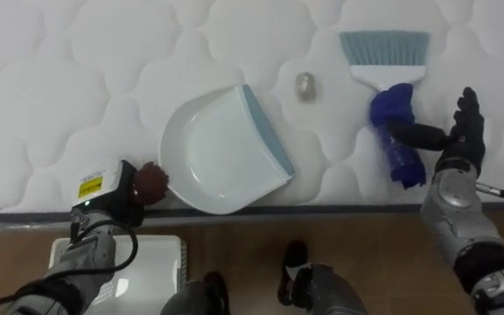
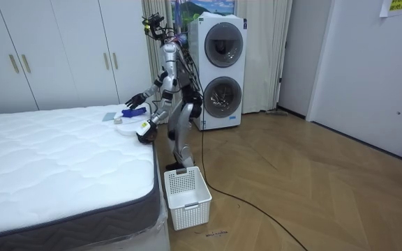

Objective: Clean bed

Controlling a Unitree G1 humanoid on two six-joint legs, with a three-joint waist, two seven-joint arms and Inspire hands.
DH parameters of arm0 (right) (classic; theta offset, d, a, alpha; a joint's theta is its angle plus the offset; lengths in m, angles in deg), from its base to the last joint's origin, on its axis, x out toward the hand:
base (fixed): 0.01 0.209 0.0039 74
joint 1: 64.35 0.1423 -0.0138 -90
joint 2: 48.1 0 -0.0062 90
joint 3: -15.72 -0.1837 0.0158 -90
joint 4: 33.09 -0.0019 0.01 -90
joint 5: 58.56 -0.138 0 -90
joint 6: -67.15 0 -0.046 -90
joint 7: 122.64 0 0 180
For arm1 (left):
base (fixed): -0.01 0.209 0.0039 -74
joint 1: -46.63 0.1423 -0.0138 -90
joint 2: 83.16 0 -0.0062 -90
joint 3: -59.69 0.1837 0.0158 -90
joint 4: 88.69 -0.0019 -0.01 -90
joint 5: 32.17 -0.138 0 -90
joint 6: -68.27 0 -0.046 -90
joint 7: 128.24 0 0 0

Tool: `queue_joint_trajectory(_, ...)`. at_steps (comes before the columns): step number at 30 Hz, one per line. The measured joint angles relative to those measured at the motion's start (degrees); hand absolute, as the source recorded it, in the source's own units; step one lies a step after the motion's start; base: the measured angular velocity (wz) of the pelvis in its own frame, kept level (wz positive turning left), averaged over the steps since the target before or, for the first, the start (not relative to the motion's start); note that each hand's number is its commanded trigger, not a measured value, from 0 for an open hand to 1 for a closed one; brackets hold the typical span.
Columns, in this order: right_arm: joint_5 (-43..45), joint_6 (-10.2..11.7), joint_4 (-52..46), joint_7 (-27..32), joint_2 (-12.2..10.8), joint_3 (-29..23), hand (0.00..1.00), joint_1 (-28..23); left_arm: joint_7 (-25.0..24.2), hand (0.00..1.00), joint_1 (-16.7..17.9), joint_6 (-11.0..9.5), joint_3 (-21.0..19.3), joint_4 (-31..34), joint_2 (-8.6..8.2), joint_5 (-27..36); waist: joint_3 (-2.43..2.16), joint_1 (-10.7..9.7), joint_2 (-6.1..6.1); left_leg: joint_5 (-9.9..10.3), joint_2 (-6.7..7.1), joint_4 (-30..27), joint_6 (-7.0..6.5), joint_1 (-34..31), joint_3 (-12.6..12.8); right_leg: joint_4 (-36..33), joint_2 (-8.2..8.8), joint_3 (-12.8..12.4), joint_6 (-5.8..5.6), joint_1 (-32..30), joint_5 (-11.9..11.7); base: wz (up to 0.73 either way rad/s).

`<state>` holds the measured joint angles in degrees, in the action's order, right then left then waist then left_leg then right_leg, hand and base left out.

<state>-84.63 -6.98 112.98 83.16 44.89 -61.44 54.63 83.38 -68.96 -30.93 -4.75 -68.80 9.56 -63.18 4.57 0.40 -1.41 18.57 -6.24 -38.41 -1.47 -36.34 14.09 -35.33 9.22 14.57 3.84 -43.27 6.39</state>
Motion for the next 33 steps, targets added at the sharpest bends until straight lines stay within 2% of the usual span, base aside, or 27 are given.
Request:
queue_joint_trajectory(2,1.2,-0.9,0.2,-0.6,0.0,0.0,0.0,0.4,0.2,1.0,0.0,0.0,0.0,0.2,-0.01,0.0,0.05,0.0,0.07,0.0,0.13,-0.3,0.0,-0.3,-0.1,-0.7,0.36,0.3,0.11,-0.2,0.3,0.09)
queue_joint_trajectory(5,1.8,-1.1,0.3,-1.1,0.0,0.1,0.0,0.5,0.2,1.0,0.0,0.4,0.2,0.5,-0.02,0.1,0.11,0.0,0.13,0.0,0.21,-0.6,0.0,-0.2,-0.1,-1.4,0.68,0.4,0.29,-0.3,0.8,0.06)
queue_joint_trajectory(11,1.4,-1.1,1.2,-3.5,0.0,1.8,0.0,1.0,0.2,1.0,-0.9,0.9,0.2,1.6,-0.02,0.5,0.84,0.2,1.05,0.0,0.11,-1.9,0.11,-2.3,-0.5,-3.1,1.04,0.6,0.9,-2.3,1.2,0.04)
queue_joint_trajectory(16,1.4,-1.1,2.4,-4.0,0.0,1.8,0.0,2.3,0.3,1.0,-1.5,0.8,0.1,1.7,-0.01,0.5,0.85,0.4,1.06,0.0,0.21,-3.0,0.27,-3.6,-0.8,-4.5,1.61,0.8,1.31,-3.7,1.9,0.05)
queue_joint_trajectory(21,2.1,-1.0,3.7,-5.5,0.5,1.9,0.0,2.4,0.3,1.0,-1.9,0.8,0.0,1.9,0.03,0.5,0.84,0.9,1.07,-0.2,0.43,-3.3,0.56,-4.1,-1.4,-4.3,1.23,1.3,1.5,-3.7,1.8,0.02)
queue_joint_trajectory(29,9.7,-1.0,8.4,-5.7,1.1,4.3,0.0,3.0,0.3,1.0,-2.1,1.4,0.1,2.7,0.04,0.4,0.84,1.4,1.09,-0.3,0.08,-3.3,0.85,-4.6,-2.1,-4.0,1.17,2.1,1.86,-3.7,1.9,0.02)
queue_joint_trajectory(30,10.8,-1.0,9.1,-5.5,1.1,4.7,0.1,3.3,0.3,1.0,-2.1,1.6,0.2,2.8,0.03,0.4,0.84,1.4,1.1,-0.3,0.08,-3.3,0.86,-4.6,-2.1,-4.0,1.15,2.1,1.87,-3.7,1.9,0.0)
queue_joint_trajectory(32,12.4,-1.1,9.9,-5.3,1.1,5.1,0.8,3.4,0.2,1.0,-2.1,1.8,0.3,2.9,0.01,0.4,0.84,1.5,1.1,-0.4,0.09,-3.3,0.87,-4.6,-2.2,-4.0,1.12,2.1,1.86,-3.6,1.8,0.0)
queue_joint_trajectory(33,13.6,-1.1,10.5,-5.3,1.1,5.1,1.0,3.6,0.1,1.0,-2.1,1.9,0.3,3.0,0.01,0.4,0.85,1.5,1.11,-0.4,0.09,-3.3,0.89,-4.6,-2.2,-4.0,1.15,2.1,1.89,-3.6,1.8,0.0)
